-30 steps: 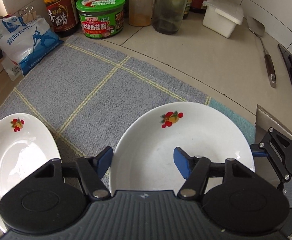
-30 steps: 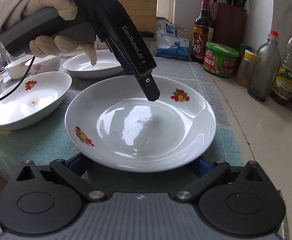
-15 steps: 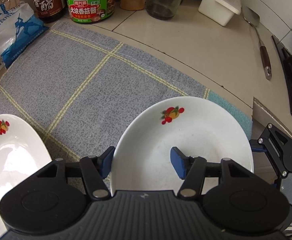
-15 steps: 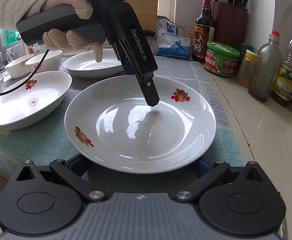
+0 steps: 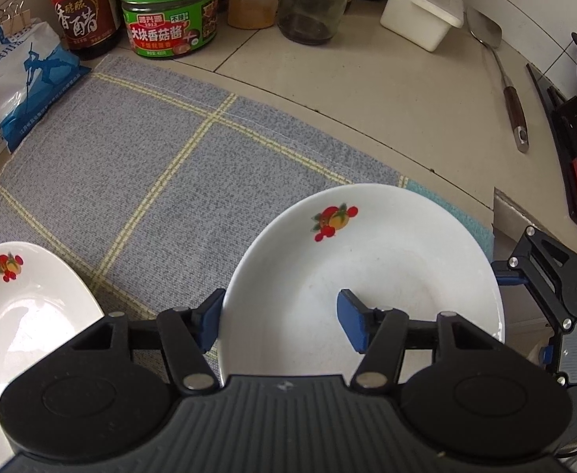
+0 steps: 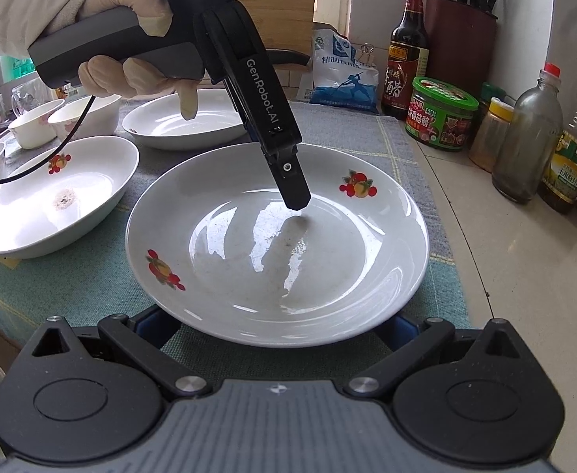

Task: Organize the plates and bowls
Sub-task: 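Lift the stained plate by its rim with the left tool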

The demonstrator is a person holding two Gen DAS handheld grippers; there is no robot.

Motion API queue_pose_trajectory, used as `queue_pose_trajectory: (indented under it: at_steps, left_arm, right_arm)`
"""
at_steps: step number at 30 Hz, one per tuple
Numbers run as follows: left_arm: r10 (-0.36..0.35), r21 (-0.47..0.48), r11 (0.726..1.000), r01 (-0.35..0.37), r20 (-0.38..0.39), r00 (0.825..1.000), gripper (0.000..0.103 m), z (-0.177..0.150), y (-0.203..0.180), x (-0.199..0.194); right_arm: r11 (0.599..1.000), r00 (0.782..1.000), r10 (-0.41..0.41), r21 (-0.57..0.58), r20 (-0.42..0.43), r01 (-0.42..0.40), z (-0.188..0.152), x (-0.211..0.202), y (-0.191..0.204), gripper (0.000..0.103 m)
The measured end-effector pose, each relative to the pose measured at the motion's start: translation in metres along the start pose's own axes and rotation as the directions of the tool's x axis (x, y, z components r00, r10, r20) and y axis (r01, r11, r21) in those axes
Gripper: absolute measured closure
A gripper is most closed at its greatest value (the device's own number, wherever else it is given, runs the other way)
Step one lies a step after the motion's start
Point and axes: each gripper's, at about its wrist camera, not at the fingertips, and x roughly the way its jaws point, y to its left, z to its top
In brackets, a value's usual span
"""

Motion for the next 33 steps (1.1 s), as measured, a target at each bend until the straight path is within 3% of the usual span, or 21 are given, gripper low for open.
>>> queue_pose_trajectory:
  at_steps: [21, 33]
  left_arm:
    - [0.038, -0.016, 0.999, -0.037, 0.044, 0.998, 0.044, 0.026, 0.030, 0.028]
    - [0.052, -0.018, 0.999, -0.051, 0.034, 0.998, 0.044, 0.049, 0.045, 0.044]
  right_arm:
    - [0.999, 1.000, 0.016, -0.043, -0.005, -0.016, 0.043, 0.037, -0.051, 0.000]
    - [0.999, 0.999, 0.032, -0.039, -0.017, -0.033, 0.050, 0.062, -0.072, 0.000]
